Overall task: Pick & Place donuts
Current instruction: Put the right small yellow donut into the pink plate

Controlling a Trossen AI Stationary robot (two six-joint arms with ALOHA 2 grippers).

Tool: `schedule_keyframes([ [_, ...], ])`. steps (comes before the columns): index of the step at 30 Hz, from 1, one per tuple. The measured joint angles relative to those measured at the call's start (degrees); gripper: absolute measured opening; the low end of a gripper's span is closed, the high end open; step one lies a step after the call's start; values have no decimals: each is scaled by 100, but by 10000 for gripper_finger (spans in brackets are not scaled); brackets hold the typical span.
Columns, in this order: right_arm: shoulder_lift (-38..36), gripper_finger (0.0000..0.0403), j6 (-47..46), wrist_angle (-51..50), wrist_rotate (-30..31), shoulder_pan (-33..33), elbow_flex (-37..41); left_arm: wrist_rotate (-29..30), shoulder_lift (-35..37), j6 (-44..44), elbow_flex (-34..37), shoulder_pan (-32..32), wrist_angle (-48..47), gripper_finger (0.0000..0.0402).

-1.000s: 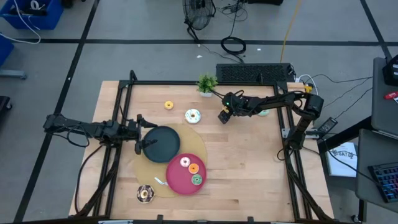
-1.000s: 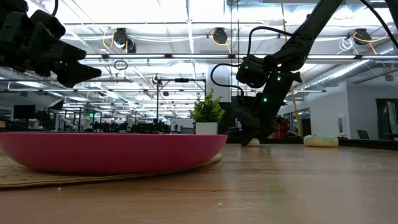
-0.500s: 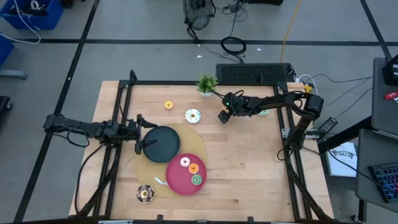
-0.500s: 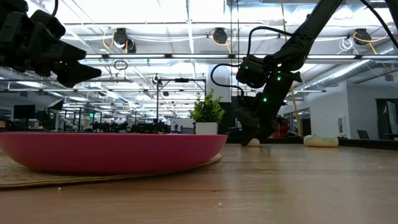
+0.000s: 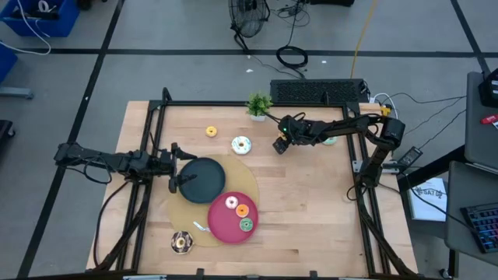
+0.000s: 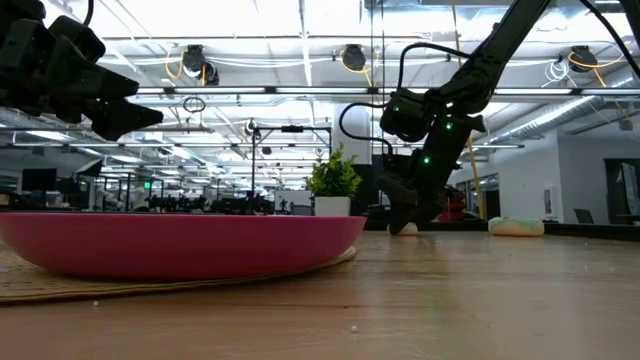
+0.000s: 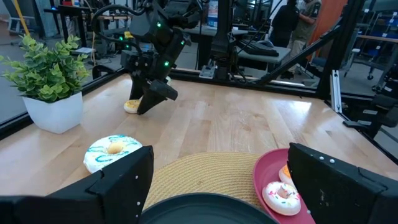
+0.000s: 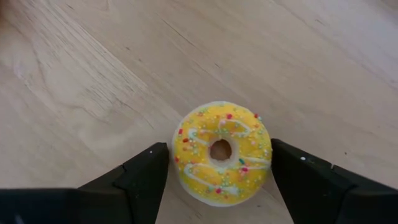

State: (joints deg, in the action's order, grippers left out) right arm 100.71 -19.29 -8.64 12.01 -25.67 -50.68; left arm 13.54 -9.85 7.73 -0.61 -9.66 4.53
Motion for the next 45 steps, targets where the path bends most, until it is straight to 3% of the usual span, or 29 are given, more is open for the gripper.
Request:
schedule_keyframes([
  [13,2,223,-30,161,19,100,6,0,0,0,-1,1,0,365],
  [29,26,196,26,949,-129,744,20,0,0,0,-1,-1,0,365],
  [32,24,196,26,1277,-135,974,20,0,0,0,-1,-1,-2,365],
  [40,15,196,148,2763,-1023,1785,17,-1,0,0,0,0,-1,365],
  [45,11,196,206,3747,-1228,2464,15,0,1,0,0,-1,-1,365],
])
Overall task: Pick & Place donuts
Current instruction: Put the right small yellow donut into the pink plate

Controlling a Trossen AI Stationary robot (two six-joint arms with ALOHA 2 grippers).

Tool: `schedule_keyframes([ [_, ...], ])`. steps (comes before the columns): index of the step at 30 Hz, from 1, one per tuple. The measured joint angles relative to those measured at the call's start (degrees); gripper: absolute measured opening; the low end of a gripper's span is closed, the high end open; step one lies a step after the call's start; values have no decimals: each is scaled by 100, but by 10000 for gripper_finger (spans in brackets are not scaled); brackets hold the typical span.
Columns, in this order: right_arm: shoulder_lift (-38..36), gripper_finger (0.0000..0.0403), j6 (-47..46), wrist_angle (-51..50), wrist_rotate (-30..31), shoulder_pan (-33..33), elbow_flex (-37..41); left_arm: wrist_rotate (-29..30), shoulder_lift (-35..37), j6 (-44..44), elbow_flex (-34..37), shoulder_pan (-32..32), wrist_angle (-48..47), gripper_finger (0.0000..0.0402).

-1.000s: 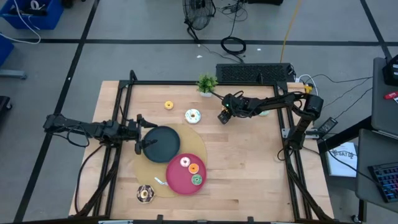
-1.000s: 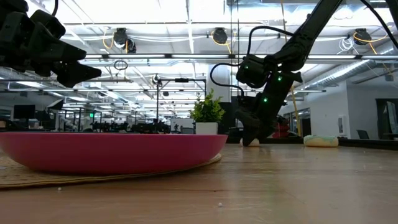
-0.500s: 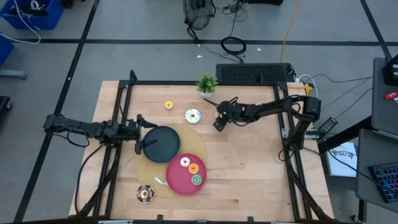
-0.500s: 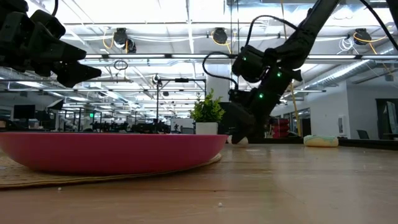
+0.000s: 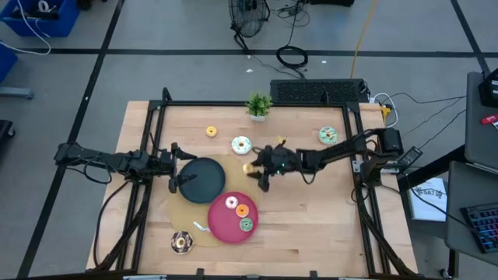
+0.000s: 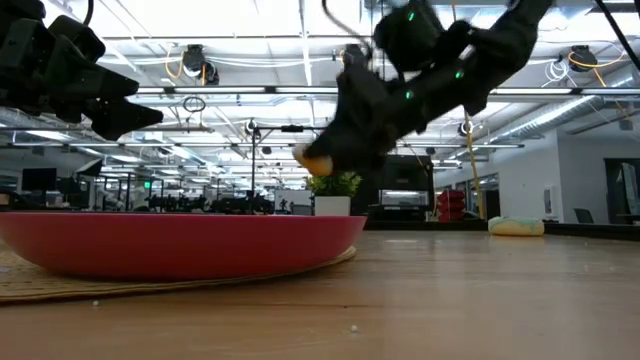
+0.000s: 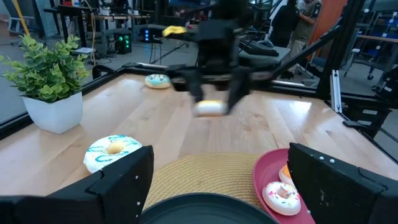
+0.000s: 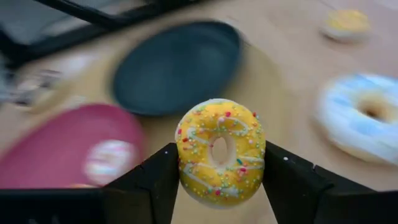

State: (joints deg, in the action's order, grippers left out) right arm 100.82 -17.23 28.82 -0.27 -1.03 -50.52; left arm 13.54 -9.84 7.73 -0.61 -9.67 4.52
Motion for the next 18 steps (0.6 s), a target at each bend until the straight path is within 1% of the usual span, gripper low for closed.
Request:
schedule_keyframes([
  [5,0,196,-69,700,79,791,-54,-2,1,0,1,1,1,365],
  [7,0,196,-134,646,341,1104,-229,0,-1,0,0,0,-1,365],
  [10,-2,196,-156,-29,638,1498,-723,-2,0,0,0,0,0,365],
  [13,41,196,-116,-1280,981,1805,-1465,0,1,0,-1,1,-1,365],
  [16,334,196,61,-2198,1371,2016,-2206,0,0,0,1,1,-1,365],
  [18,615,196,156,-2429,1363,2094,-2613,-1,0,0,0,0,1,365],
])
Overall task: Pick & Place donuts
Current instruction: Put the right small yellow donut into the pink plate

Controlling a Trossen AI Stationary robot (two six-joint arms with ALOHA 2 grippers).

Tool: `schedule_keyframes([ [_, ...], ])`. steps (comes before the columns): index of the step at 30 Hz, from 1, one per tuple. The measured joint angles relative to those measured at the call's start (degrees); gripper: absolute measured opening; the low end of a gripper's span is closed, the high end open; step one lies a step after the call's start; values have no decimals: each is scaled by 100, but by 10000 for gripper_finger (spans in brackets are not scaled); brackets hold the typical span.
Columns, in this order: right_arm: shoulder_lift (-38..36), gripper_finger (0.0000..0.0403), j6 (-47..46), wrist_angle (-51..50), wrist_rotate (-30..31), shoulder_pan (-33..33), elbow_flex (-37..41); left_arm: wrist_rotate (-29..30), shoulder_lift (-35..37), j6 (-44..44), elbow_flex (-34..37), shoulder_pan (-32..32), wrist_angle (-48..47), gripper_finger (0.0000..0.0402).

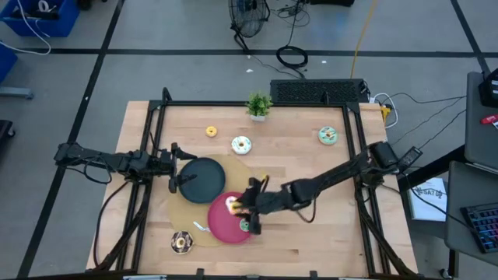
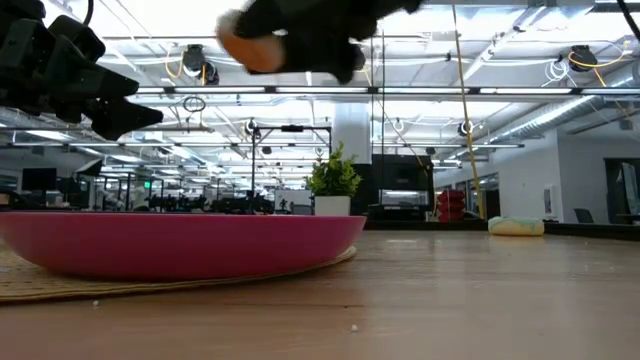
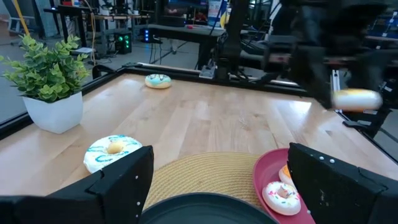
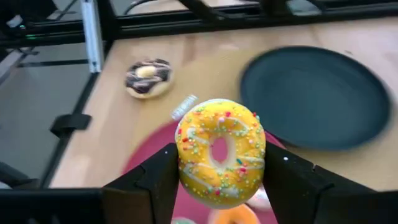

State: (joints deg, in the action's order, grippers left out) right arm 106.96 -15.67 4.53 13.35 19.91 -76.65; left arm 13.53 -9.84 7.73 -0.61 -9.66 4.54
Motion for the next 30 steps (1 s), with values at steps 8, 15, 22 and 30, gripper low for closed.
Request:
schedule_keyframes([
  [8,999,196,-115,-128,-490,-3,-610,1,0,0,1,1,-3,365],
  [15,1254,196,-631,122,-993,212,-633,-1,-1,0,1,1,-1,365],
  [22,1583,192,-915,399,-1363,311,-633,-1,-1,0,1,0,0,365],
  [30,1671,172,-715,390,-1363,305,-633,1,-1,0,1,0,0,365],
])
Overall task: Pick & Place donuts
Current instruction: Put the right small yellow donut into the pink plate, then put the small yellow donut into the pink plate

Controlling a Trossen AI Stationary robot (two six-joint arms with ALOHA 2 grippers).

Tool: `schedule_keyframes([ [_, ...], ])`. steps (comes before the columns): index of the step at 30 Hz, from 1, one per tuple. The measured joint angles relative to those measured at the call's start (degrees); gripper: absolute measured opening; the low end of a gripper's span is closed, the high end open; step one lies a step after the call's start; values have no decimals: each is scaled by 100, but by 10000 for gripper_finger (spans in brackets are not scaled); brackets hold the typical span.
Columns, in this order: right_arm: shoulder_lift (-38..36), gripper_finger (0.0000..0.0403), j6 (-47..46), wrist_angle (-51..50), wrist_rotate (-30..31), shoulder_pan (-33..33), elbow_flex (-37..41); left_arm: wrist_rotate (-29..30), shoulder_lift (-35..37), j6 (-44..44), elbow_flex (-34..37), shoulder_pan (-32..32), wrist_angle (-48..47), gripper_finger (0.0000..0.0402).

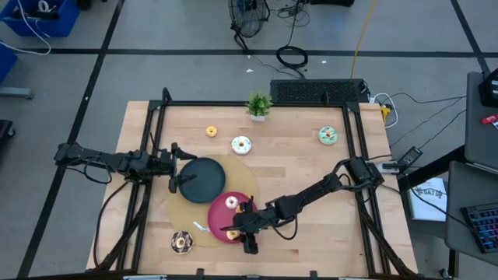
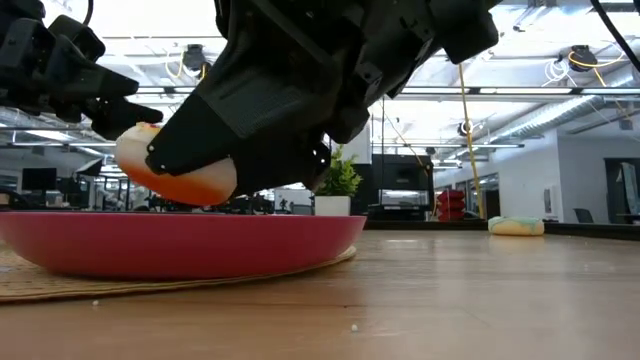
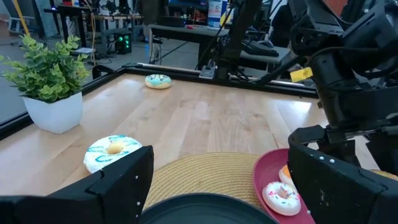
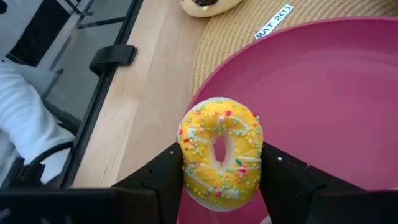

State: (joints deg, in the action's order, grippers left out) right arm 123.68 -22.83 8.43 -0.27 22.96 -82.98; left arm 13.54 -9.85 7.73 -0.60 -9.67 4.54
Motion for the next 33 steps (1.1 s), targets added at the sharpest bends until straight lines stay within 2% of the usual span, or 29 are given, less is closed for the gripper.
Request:
schedule_keyframes([
  [5,0,180,144,39,-4,2,0,0,0,0,0,2,-2,365],
  [18,0,247,145,-7,14,-89,0,0,0,0,0,0,-1,365],
  [26,-22,250,103,-41,-3,-87,0,0,0,0,0,2,-1,365],
  [33,-587,249,195,-1021,-311,-105,7,0,0,0,0,1,-2,365],
])
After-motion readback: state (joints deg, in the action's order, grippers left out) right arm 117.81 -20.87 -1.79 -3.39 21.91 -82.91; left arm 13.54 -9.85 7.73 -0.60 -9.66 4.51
